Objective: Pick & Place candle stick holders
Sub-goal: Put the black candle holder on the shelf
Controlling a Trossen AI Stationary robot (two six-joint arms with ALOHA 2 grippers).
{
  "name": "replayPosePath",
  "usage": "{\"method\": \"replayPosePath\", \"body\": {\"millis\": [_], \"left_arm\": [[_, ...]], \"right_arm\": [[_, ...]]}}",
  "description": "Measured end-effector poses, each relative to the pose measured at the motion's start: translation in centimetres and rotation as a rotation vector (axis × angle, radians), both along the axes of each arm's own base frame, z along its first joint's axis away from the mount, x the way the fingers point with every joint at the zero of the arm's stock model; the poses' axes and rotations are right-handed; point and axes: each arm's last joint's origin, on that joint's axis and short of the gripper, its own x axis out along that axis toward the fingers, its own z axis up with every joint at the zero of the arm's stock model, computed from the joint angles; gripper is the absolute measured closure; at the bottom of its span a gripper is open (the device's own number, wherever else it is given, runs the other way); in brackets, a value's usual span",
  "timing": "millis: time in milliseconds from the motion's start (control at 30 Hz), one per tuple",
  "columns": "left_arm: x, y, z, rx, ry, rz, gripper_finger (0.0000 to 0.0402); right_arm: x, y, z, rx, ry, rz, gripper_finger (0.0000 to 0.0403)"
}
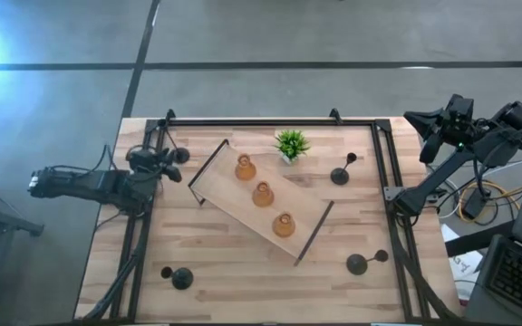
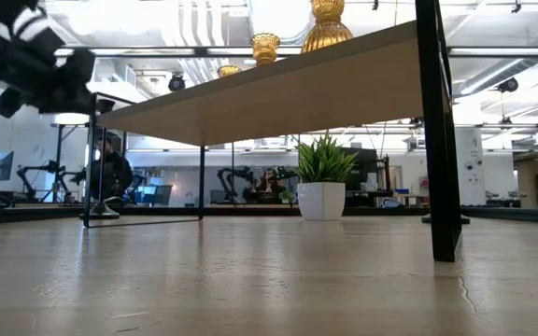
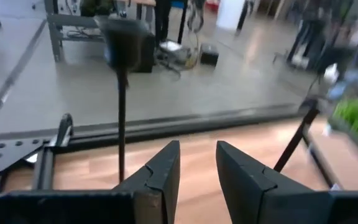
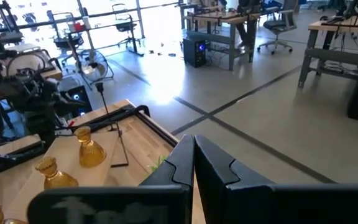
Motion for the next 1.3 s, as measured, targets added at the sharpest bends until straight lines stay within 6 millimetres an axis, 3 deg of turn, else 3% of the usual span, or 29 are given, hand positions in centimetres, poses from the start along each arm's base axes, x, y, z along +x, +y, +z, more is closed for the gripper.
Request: {"method": "replayPosePath", "body": {"millis": [133,467,733,1167,1300], "left_arm": [[0.1,0.0,-0.6,0.008,0.023,0.007,0.0277],[0.2,0.3,-2.5,0.146,0.062,0.191,0.0181],[0.8,0.6,-4.1,0.130,0.058,0.191,0.0190],[1.8,3.3,-2.8,0.160,0.112,0.272,0.0193],[1.8,4.4,-2.8,0.117,0.095,0.217,0.0193]], "right_arm": [[-0.2,-0.2,0.0,0.020,-0.016,-0.003,0.0394],[-0.6,-0.6,-0.1,0.044,-0.037,-0.007,0.0394],[-0.8,-0.7,-0.1,0.038,-0.041,-0.011,0.0394],[-0.9,-0.9,-0.1,0.027,-0.048,-0.023,0.0394],[-0.9,-0.9,-0.1,0.024,-0.046,-0.022,0.0394]]}}
